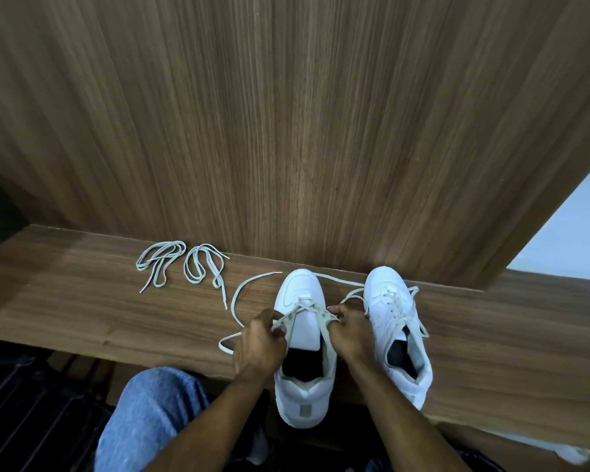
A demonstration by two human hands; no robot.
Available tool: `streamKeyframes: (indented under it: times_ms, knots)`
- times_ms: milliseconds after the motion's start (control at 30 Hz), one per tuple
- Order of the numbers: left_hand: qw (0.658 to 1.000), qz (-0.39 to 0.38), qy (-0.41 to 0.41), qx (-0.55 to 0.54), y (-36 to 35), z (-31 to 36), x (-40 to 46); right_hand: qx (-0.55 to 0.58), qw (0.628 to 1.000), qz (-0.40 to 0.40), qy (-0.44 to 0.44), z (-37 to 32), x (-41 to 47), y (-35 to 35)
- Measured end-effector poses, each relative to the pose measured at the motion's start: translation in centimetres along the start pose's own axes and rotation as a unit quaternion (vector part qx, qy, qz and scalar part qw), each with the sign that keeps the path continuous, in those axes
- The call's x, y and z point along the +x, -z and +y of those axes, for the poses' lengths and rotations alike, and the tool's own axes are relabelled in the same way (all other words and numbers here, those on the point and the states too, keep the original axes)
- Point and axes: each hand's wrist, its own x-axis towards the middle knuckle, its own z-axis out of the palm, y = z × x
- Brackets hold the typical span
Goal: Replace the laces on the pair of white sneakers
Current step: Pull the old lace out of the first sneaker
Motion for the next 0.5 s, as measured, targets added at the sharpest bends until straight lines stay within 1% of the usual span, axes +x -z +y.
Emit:
streamKeyframes:
  times_ms: [33,100,133,233,333,400,433,467,500]
  knots:
    - [0.997,0.011,-0.042,0.069,-0.2,0.6,-0.2,-0.021,1.0,-0.001,0.008,0.0,0.0,0.0]
    - [0.971,0.026,-0.126,0.2,-0.6,2.0,-0.2,-0.046,0.999,-0.005,0.023,0.0,-0.1,0.0]
    - [0.958,0.021,-0.153,0.243,-0.8,2.7,0.0,-0.052,0.998,-0.006,0.03,0.0,-0.1,0.1]
    - [0.926,-0.003,-0.187,0.329,-1.9,3.8,1.5,-0.067,0.997,-0.015,0.039,0.1,-0.1,0.2]
    - [0.901,0.005,-0.207,0.381,-1.9,4.7,2.2,-0.072,0.997,-0.014,0.038,0.0,-0.1,0.2]
    - [0.914,-0.009,-0.191,0.359,-1.7,5.0,2.4,-0.078,0.996,-0.007,0.037,-0.1,-0.1,0.1]
    - [0.93,-0.012,-0.172,0.325,-1.8,4.6,2.8,-0.078,0.996,-0.004,0.037,0.0,-0.2,0.1]
    - [0.958,0.003,-0.132,0.255,-1.8,4.3,3.1,-0.077,0.996,-0.002,0.035,0.0,-0.2,0.1]
    - [0.989,0.024,-0.066,0.131,-1.8,3.9,3.3,-0.076,0.997,-0.001,0.034,0.1,-0.3,0.1]
